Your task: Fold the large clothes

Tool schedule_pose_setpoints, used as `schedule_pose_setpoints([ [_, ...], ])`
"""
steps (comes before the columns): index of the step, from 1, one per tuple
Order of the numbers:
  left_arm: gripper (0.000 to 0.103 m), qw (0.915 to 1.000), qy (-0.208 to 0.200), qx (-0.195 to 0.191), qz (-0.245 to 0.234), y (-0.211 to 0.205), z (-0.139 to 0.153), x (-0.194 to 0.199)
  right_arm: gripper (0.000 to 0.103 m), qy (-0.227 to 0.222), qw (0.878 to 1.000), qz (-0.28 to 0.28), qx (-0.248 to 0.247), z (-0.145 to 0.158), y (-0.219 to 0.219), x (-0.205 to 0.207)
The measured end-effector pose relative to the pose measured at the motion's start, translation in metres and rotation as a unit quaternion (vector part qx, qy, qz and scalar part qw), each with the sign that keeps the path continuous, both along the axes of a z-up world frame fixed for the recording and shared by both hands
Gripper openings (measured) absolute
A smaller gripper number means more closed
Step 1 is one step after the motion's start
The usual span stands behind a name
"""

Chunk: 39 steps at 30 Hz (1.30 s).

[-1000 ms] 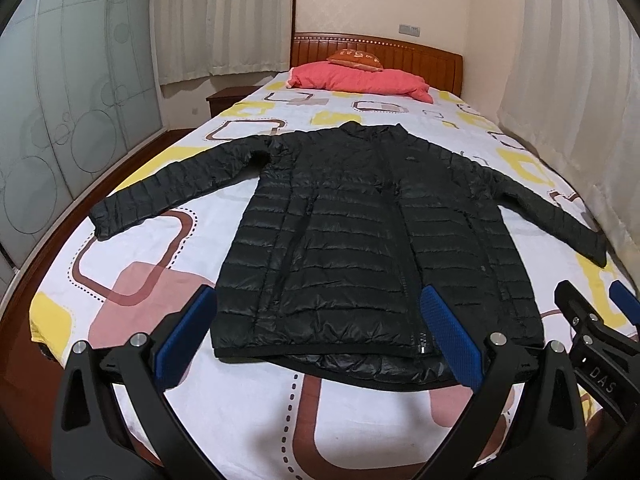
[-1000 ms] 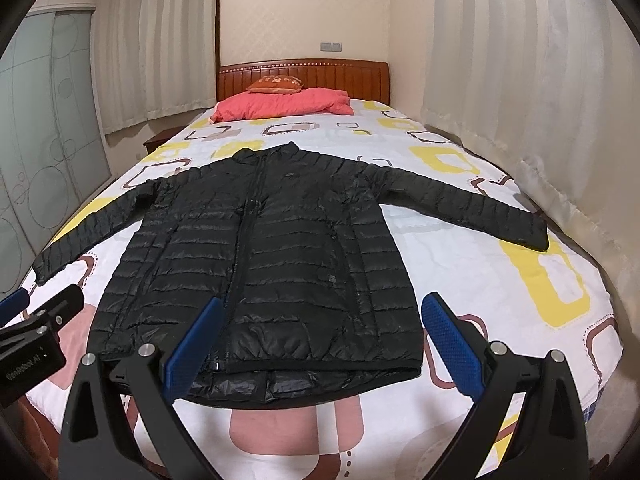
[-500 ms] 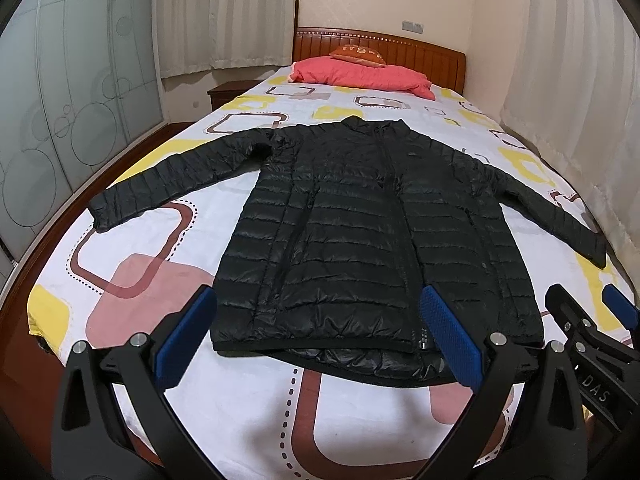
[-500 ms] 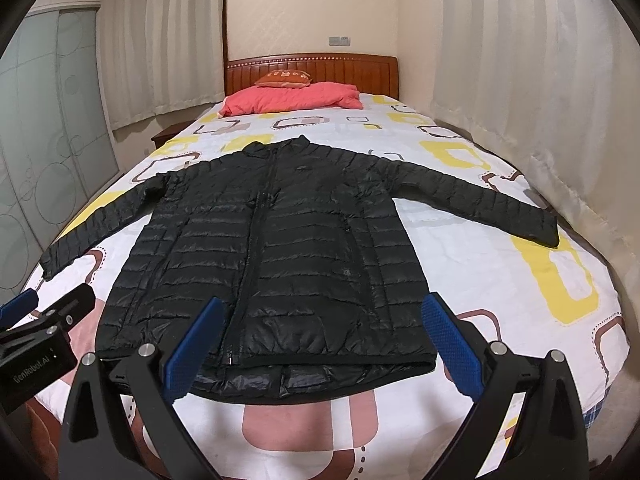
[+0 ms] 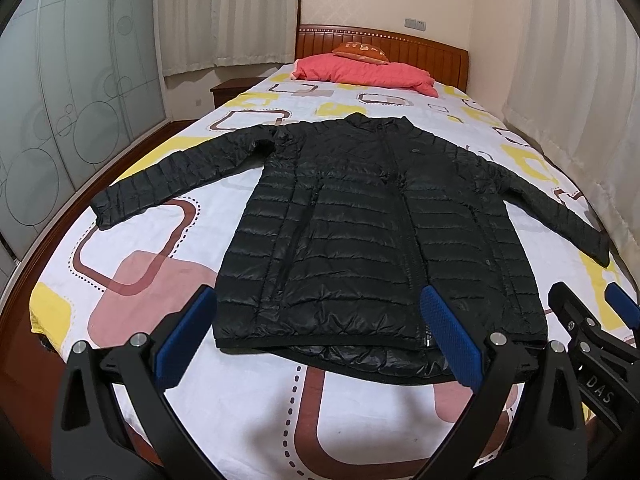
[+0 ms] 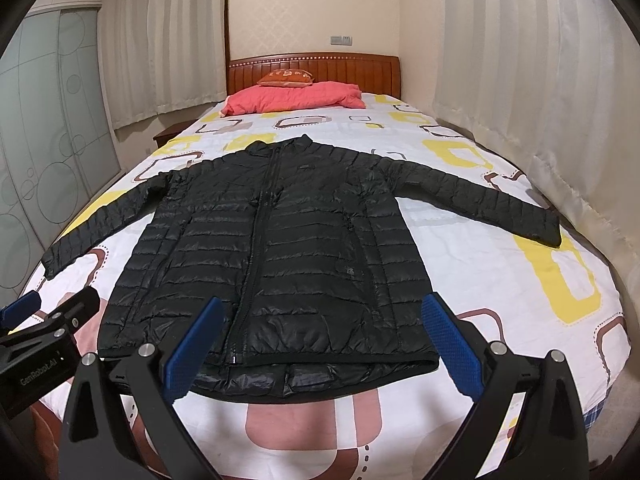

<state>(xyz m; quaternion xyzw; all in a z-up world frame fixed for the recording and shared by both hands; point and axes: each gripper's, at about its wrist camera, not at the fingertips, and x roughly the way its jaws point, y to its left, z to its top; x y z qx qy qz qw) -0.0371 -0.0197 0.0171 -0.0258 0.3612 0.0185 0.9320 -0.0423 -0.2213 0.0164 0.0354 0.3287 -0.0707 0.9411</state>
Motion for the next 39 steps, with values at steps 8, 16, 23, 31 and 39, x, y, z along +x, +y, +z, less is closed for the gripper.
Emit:
schedule_pose_setpoints([
  [8, 0.101, 1.0000, -0.001, 0.002, 0.000, 0.000, 0.000, 0.000, 0.098, -0.002, 1.000, 0.001, 0.000, 0.000, 0.001, 0.000],
  [16, 0.101, 1.0000, -0.003, 0.002, 0.000, 0.001, 0.001, -0.001, 0.098, -0.005, 1.000, 0.001, 0.002, 0.003, 0.002, 0.000],
  [23, 0.101, 1.0000, -0.004, 0.002, 0.000, 0.002, 0.003, -0.002, 0.098, -0.006, 1.000, 0.001, 0.002, 0.004, 0.002, 0.000],
  [31, 0.101, 1.0000, -0.009, 0.003, 0.001, 0.002, 0.009, -0.003, 0.098, -0.008, 1.000, 0.000, 0.002, 0.005, 0.001, -0.001],
  [39, 0.101, 0.9999, -0.013, 0.004, 0.002, 0.000, 0.013, -0.003, 0.098, -0.008, 1.000, 0.000, 0.001, 0.007, 0.003, 0.001],
])
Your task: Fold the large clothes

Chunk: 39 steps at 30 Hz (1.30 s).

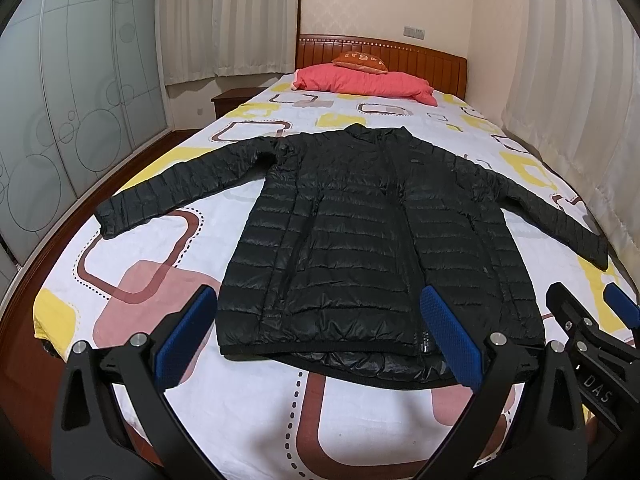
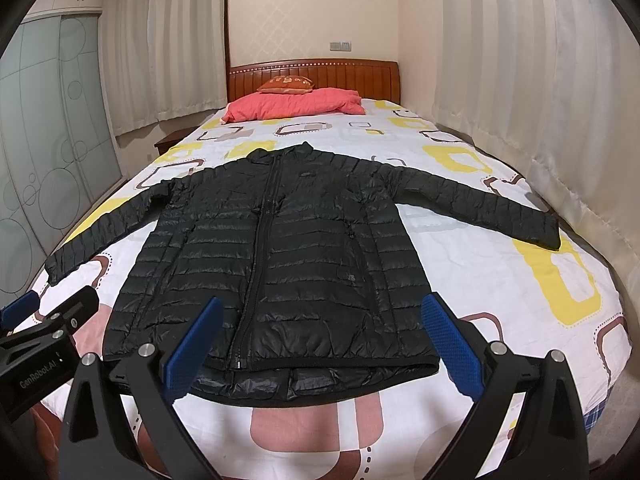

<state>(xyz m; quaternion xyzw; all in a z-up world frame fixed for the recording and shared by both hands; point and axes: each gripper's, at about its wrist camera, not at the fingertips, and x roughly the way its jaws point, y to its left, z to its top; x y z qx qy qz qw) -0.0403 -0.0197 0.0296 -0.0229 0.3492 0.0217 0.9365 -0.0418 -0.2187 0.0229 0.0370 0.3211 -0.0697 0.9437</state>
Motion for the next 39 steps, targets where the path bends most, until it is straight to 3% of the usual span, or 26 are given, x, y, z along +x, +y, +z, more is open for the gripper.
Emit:
schedule_pose_setpoints([
  [39, 0.101, 1.0000, -0.002, 0.000, 0.000, 0.0006, 0.0022, -0.0002, 0.098, -0.002, 1.000, 0.001, -0.001, 0.0029, 0.0040, -0.0002],
])
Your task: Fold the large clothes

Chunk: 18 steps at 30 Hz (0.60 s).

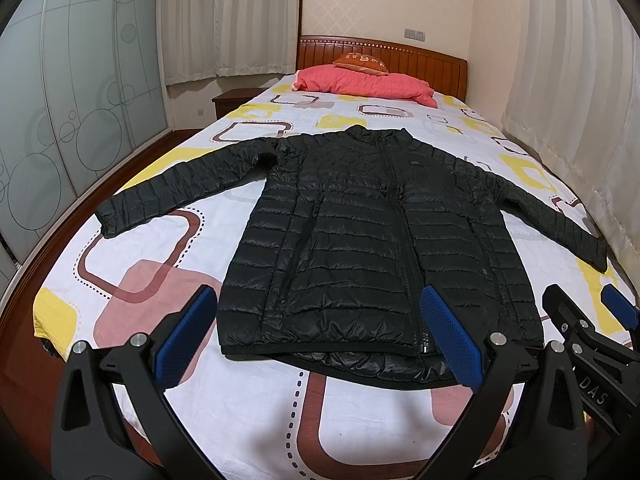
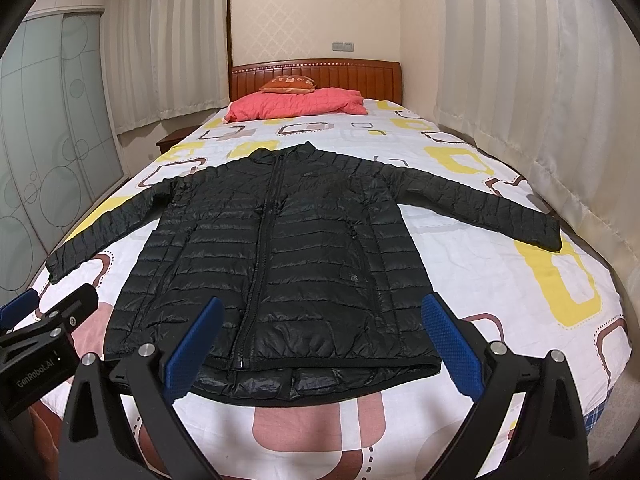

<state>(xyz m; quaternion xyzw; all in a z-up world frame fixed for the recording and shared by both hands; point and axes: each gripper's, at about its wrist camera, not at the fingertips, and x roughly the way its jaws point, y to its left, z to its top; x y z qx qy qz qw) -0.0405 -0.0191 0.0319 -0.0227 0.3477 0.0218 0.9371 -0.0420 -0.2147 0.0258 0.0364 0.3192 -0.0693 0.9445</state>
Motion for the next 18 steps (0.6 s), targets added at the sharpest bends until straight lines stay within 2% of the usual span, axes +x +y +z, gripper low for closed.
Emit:
schedule_pose_setpoints([
  [5, 0.101, 0.9999, 0.004, -0.010, 0.000, 0.001, -0.002, 0.002, 0.098, 0.003, 1.000, 0.000, 0.006, -0.004, -0.001, 0.006],
  [9, 0.101, 0.9991, 0.023, -0.034, 0.012, 0.017, -0.011, 0.021, 0.098, 0.016, 0.999, 0.000, 0.034, -0.015, -0.015, 0.020],
  [12, 0.101, 0.9962, 0.047, -0.067, 0.030, 0.039, -0.025, 0.043, 0.098, 0.026, 0.997, -0.014, 0.068, -0.025, -0.040, 0.038],
  [15, 0.101, 0.9880, 0.091, -0.109, 0.061, 0.073, -0.049, 0.077, 0.098, 0.027, 0.994, -0.032, 0.105, -0.035, -0.072, 0.056],
  [18, 0.101, 0.9841, 0.093, -0.112, 0.102, 0.101, -0.066, 0.098, 0.098, 0.025, 0.987, -0.072, 0.139, -0.049, -0.117, 0.077],
])
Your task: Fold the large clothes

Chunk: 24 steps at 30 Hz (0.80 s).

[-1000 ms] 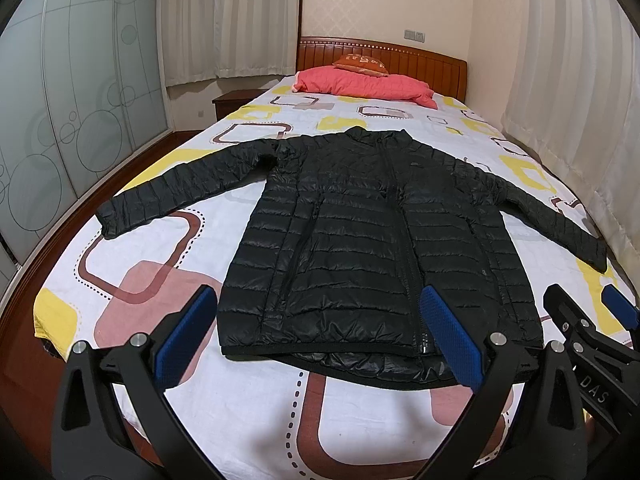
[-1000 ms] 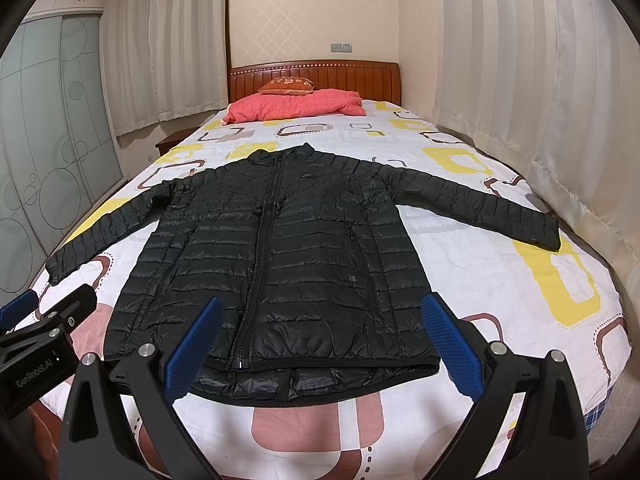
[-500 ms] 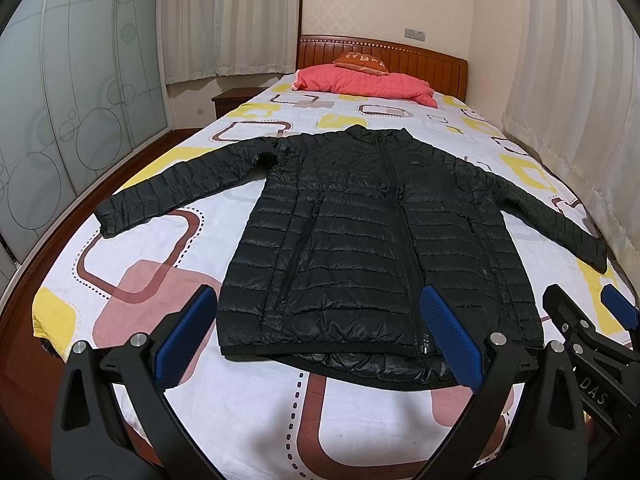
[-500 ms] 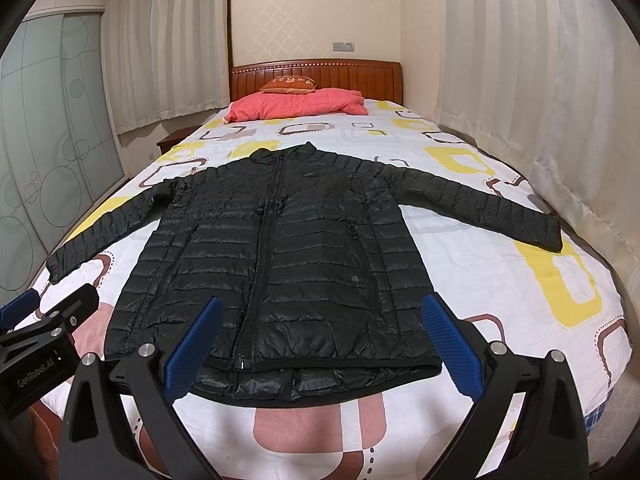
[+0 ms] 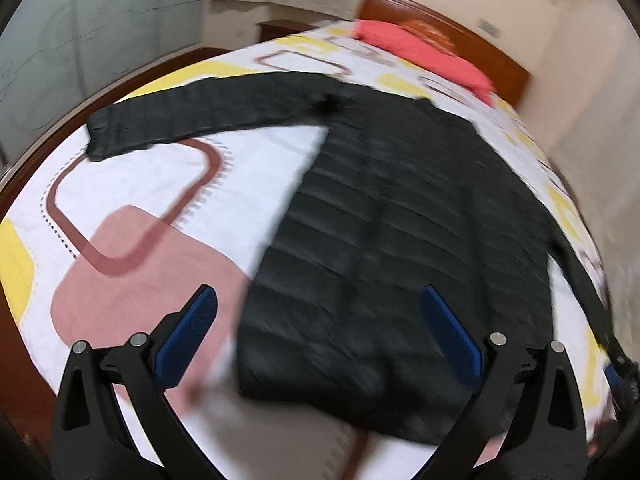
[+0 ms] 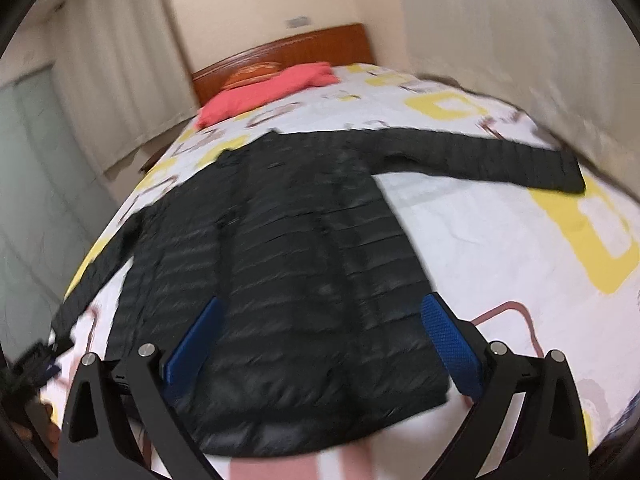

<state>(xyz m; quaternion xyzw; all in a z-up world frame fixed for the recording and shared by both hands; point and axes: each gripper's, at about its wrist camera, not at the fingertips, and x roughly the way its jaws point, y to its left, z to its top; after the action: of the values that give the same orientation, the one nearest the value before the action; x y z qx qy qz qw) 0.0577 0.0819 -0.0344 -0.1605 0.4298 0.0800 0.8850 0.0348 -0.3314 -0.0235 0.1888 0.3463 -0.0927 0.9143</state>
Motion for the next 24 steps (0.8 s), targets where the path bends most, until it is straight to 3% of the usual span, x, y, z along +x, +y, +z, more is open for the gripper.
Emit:
schedule_pose_setpoints([
  [1, 0.101, 0.9998, -0.001, 0.006, 0.018, 0.012, -0.007, 0.009, 0.098, -0.003, 1.000, -0.020, 0.013, -0.006, -0.019, 0.007],
  [2, 0.094, 0.9993, 0.001, 0.012, 0.035, 0.023, -0.013, 0.017, 0.096, -0.001, 0.999, -0.037, 0.020, -0.011, -0.034, 0.011],
  [3, 0.075, 0.9985, 0.006, 0.016, 0.052, 0.034, -0.021, 0.025, 0.092, 0.003, 0.998, -0.053, 0.026, -0.017, -0.048, 0.016],
  [4, 0.067, 0.9978, 0.014, 0.014, 0.063, 0.043, -0.026, 0.031, 0.069, 0.009, 0.997, -0.069, 0.031, -0.023, -0.064, 0.022],
  [5, 0.064, 0.9970, 0.022, 0.008, 0.074, 0.053, -0.032, 0.038, 0.053, 0.019, 0.996, -0.084, 0.035, -0.029, -0.078, 0.027],
  [10, 0.065, 0.9898, 0.037, -0.016, 0.137, 0.097, -0.057, 0.062, 0.056, -0.004, 0.984, -0.148, 0.097, -0.056, -0.150, 0.038],
  [12, 0.085, 0.9858, 0.030, -0.028, 0.163, 0.112, -0.063, 0.066, 0.071, -0.032, 0.973, -0.186, 0.130, -0.065, -0.183, 0.036],
  [15, 0.092, 0.9770, 0.013, -0.046, 0.208, 0.131, -0.069, 0.070, 0.074, -0.075, 0.948, -0.244, 0.190, -0.082, -0.236, 0.033],
  [19, 0.092, 0.9666, 0.014, -0.074, 0.245, 0.149, -0.085, 0.078, 0.074, -0.100, 0.927, -0.296, 0.208, -0.097, -0.283, 0.035],
  [24, 0.094, 0.9670, -0.003, -0.040, 0.252, 0.148, -0.088, 0.083, 0.074, -0.120, 0.907, -0.347, 0.207, -0.114, -0.323, 0.038],
])
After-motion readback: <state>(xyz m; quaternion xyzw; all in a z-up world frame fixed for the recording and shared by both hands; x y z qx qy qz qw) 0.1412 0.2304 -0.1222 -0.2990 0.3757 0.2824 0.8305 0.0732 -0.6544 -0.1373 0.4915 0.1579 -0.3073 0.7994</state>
